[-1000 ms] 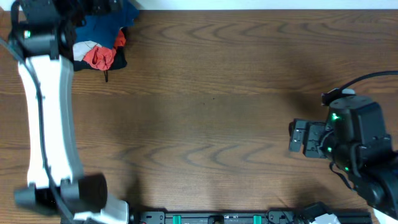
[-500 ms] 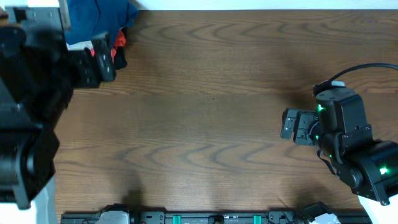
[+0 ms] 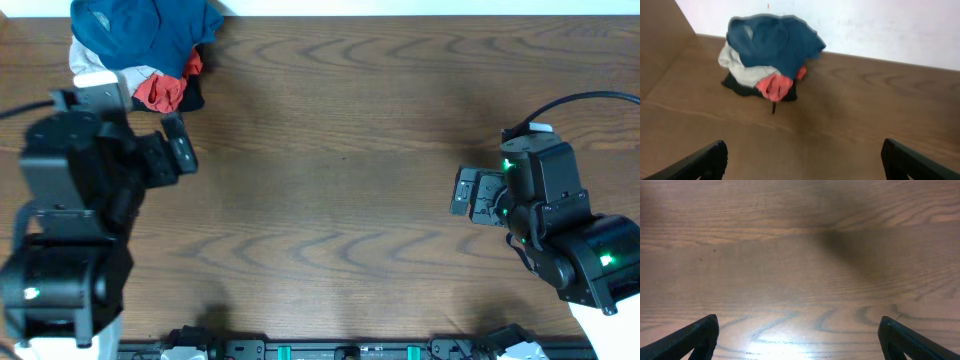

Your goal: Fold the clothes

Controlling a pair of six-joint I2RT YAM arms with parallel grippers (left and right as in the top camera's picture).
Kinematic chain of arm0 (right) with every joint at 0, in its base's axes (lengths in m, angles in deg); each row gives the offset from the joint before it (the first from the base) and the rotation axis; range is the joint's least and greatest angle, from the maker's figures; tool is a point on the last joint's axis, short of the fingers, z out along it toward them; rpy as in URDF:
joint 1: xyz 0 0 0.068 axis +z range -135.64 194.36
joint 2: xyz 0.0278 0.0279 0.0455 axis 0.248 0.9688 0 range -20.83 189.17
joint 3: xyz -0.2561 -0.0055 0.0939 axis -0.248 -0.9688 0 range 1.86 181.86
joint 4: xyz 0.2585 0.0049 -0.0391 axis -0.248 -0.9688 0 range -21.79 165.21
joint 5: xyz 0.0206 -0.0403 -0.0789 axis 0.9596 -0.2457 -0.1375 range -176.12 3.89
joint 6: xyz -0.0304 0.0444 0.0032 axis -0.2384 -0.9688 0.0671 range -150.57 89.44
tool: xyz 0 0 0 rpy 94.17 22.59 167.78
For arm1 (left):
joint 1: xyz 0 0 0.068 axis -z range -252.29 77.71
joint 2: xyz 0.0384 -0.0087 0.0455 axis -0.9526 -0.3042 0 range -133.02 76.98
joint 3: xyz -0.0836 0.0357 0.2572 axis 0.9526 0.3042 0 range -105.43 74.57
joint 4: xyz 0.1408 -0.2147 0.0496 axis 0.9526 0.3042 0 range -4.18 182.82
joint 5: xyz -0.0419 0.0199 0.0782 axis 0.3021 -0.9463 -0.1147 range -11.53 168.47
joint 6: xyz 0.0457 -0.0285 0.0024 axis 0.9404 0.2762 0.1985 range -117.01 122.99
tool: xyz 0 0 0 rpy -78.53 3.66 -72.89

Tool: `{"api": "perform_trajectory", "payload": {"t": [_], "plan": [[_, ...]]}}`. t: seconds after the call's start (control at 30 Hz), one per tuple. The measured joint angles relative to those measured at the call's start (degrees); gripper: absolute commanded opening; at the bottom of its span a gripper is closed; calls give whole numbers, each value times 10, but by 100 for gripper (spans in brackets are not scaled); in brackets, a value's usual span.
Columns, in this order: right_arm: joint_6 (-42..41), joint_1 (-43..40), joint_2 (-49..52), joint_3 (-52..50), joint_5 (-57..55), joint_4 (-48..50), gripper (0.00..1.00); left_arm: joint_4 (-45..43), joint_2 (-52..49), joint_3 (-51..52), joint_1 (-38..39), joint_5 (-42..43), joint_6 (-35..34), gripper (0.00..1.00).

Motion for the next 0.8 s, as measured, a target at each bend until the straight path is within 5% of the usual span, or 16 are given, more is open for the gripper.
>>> {"api": "perform_trajectory", "payload": {"t": [0.2, 0.8], "plan": [[0, 0, 0, 0, 0, -3, 99, -14, 1, 74, 0, -7, -10, 98], [0, 0, 0, 0, 0, -13, 99, -17, -116, 76, 0, -7, -11, 98]]}}
